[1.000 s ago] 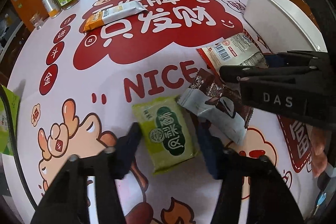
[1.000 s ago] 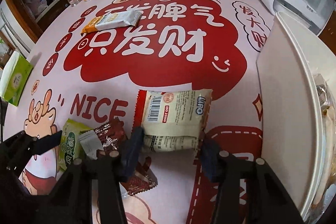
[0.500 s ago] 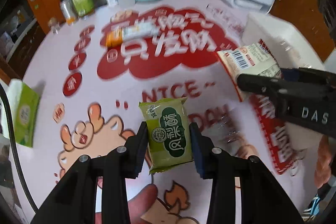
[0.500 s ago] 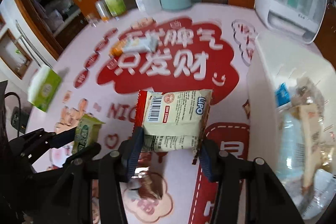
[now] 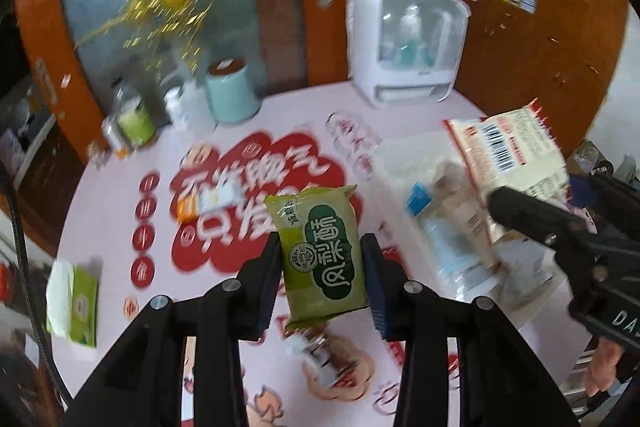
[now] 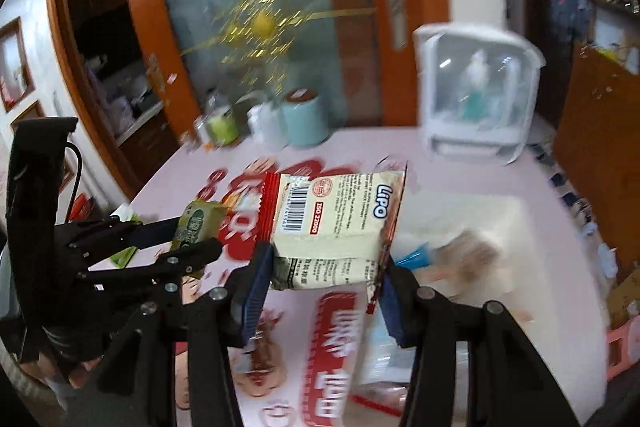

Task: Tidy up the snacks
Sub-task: 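Carry the LIPO pack and green snack over the white box with both tools, then open both tools to drop the LIPO pack and green snack into the box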

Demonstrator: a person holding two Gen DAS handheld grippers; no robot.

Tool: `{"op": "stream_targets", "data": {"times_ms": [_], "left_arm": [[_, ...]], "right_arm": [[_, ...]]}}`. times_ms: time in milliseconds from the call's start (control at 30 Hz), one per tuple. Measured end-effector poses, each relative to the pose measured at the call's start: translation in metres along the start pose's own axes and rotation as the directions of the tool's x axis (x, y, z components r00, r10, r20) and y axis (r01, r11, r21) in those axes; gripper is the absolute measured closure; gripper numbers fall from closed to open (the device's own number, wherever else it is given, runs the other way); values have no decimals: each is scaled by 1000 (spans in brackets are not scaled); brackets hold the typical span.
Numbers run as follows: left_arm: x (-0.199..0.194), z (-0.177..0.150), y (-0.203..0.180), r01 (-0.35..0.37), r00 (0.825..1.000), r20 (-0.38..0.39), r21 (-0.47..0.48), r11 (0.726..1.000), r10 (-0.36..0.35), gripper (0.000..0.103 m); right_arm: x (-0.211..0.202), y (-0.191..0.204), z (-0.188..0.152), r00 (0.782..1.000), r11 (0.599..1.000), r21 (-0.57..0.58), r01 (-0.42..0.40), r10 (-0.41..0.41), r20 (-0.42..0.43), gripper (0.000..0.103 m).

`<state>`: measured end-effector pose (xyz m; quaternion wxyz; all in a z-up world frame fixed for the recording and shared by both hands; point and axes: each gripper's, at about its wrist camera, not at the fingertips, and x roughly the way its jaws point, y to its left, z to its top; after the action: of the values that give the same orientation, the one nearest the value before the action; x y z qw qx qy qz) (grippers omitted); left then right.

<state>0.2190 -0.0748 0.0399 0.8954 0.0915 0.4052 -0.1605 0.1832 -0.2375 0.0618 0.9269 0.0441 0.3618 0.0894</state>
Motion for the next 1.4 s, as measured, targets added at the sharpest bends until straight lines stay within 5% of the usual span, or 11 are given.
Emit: {"op": "stream_targets", "data": {"times_ms": [433,767,867,933,1400], "left_arm": [[37,92,-130,66,995,65,94,993,-72,65],[150,70,-162,104,991,-91,70,992,-97,65],[170,65,-158,70,992,-111,70,995,-62,45],[179,62,-153,20,994,-108,73,997,-12,18],[166,58,-118,55,993,-102,-9,998,-55,11]], "right_arm": [[-35,-119,26,968,970,105,221,-231,96,53],[58,-159,-10,959,954,112,279,-270,-87,50],[78,-163,-17,954,950,116,291,-278,-113,50],[89,-168,-22,941,937,116,328,-313,-131,50],[91,-154,-27,954,944,159,290,-272,-128,50]]}}
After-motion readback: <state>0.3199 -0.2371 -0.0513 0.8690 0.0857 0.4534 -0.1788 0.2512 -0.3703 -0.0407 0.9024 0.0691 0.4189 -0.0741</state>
